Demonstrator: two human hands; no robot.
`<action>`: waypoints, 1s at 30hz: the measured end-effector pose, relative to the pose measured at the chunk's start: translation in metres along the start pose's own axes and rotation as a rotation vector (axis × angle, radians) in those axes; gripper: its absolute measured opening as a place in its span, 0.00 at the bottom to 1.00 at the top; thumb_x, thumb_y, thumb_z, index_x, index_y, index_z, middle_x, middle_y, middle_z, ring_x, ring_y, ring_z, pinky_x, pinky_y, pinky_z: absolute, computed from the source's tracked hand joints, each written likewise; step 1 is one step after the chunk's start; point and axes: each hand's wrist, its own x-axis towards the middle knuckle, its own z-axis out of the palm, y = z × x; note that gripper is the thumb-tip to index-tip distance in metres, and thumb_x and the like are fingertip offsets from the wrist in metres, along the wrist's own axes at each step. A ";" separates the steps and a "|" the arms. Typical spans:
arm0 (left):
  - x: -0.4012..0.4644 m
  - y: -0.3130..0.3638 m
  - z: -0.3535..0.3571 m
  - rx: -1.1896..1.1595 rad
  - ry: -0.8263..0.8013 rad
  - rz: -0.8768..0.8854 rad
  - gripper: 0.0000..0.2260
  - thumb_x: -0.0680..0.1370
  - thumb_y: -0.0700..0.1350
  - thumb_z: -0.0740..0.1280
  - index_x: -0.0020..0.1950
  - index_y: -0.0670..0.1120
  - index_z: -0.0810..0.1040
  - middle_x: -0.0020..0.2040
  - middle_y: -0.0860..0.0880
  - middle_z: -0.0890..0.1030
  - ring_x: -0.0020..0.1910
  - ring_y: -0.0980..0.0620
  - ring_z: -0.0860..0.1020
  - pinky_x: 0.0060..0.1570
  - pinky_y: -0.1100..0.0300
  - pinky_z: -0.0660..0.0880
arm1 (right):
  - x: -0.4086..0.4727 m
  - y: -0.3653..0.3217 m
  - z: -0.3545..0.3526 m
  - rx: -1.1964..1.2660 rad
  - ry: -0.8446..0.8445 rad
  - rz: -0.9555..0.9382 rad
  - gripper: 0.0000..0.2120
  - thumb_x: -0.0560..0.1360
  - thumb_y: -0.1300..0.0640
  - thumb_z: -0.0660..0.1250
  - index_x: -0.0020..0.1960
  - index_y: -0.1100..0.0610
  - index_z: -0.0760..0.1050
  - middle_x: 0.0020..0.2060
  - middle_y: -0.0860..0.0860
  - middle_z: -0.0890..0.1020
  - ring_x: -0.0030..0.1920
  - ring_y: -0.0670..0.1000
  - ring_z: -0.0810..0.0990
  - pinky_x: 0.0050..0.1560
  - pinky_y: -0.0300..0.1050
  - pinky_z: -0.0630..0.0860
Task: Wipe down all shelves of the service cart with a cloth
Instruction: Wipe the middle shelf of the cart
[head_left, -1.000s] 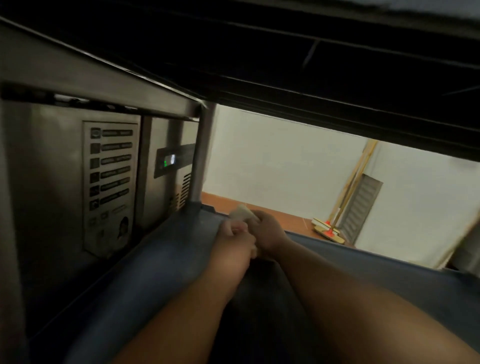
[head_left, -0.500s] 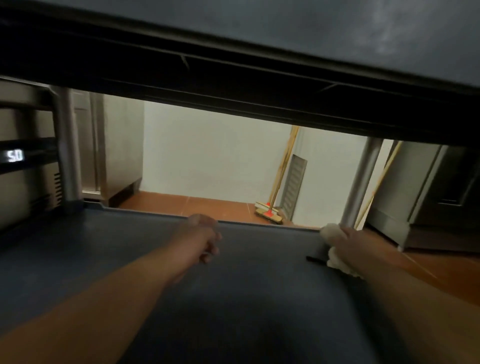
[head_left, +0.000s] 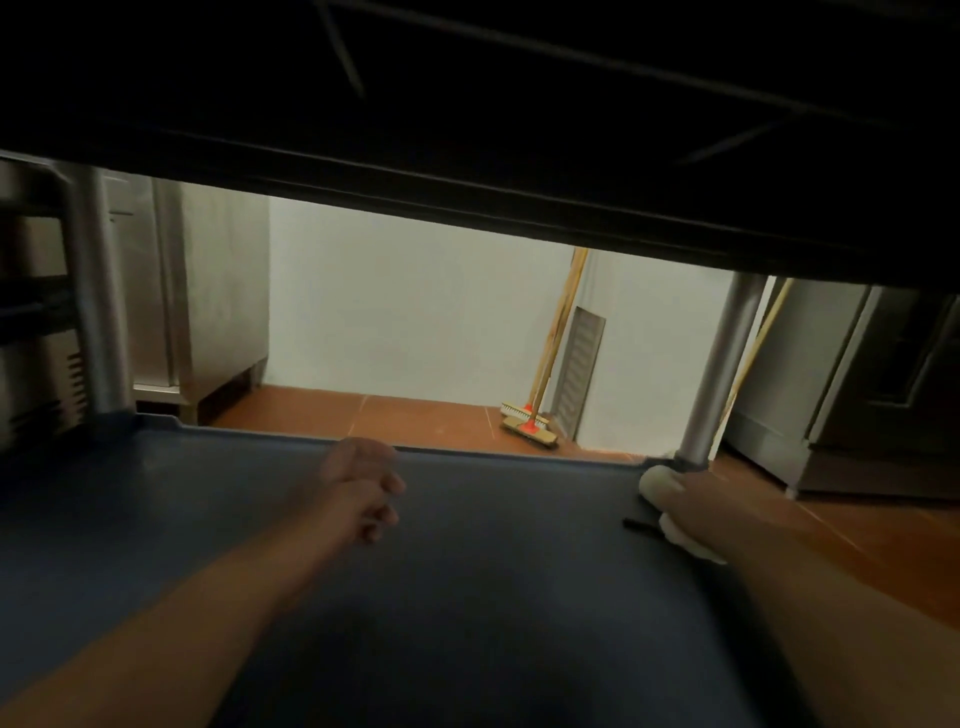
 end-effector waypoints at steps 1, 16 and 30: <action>0.000 0.001 -0.012 0.029 -0.006 -0.009 0.16 0.75 0.25 0.57 0.56 0.42 0.73 0.46 0.40 0.78 0.35 0.44 0.75 0.32 0.55 0.69 | 0.001 -0.011 0.009 0.088 -0.050 -0.027 0.18 0.78 0.47 0.61 0.32 0.52 0.70 0.30 0.52 0.76 0.31 0.54 0.77 0.28 0.40 0.66; -0.018 -0.008 -0.227 -0.174 0.424 0.040 0.12 0.76 0.33 0.58 0.56 0.46 0.72 0.42 0.44 0.78 0.29 0.50 0.74 0.28 0.60 0.67 | -0.130 -0.381 0.200 -0.194 -0.167 -0.722 0.18 0.79 0.48 0.59 0.63 0.56 0.75 0.58 0.56 0.75 0.56 0.59 0.77 0.50 0.51 0.74; -0.028 -0.015 -0.207 0.062 0.310 0.129 0.15 0.74 0.28 0.60 0.53 0.46 0.73 0.43 0.42 0.79 0.33 0.44 0.77 0.31 0.54 0.71 | -0.147 -0.364 0.195 0.181 -0.271 -0.711 0.18 0.78 0.45 0.62 0.64 0.50 0.77 0.59 0.51 0.77 0.55 0.54 0.79 0.58 0.51 0.77</action>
